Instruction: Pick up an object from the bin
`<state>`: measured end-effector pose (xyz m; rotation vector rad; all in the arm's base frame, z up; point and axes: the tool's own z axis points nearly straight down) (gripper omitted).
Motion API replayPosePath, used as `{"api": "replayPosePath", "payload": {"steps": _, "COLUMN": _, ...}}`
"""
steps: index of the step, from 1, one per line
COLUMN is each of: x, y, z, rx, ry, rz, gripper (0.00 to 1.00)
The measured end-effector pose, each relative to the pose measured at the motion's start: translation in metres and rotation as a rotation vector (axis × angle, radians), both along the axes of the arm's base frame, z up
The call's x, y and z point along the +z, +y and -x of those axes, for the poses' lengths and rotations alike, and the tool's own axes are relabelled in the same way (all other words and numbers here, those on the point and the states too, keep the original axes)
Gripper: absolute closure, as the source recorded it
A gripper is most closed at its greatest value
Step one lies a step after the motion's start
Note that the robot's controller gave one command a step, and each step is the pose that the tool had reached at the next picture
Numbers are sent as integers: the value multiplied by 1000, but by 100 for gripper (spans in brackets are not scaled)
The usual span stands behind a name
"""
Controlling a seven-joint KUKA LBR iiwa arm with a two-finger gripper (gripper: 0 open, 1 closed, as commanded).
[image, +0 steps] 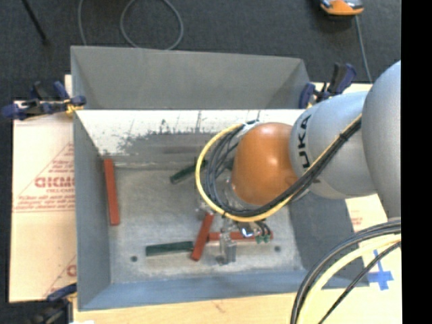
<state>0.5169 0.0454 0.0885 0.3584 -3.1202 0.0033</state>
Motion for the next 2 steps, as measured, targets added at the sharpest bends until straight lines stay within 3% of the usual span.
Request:
{"api": "replayPosePath", "payload": {"steps": 1, "x": -18, "y": -61, "z": 31, "rx": -29, "ry": -9, "rz": -3, "gripper": 0}}
{"api": "replayPosePath", "payload": {"steps": 2, "x": -18, "y": -58, "z": 31, "rx": -27, "ry": -6, "rz": -4, "gripper": 100}}
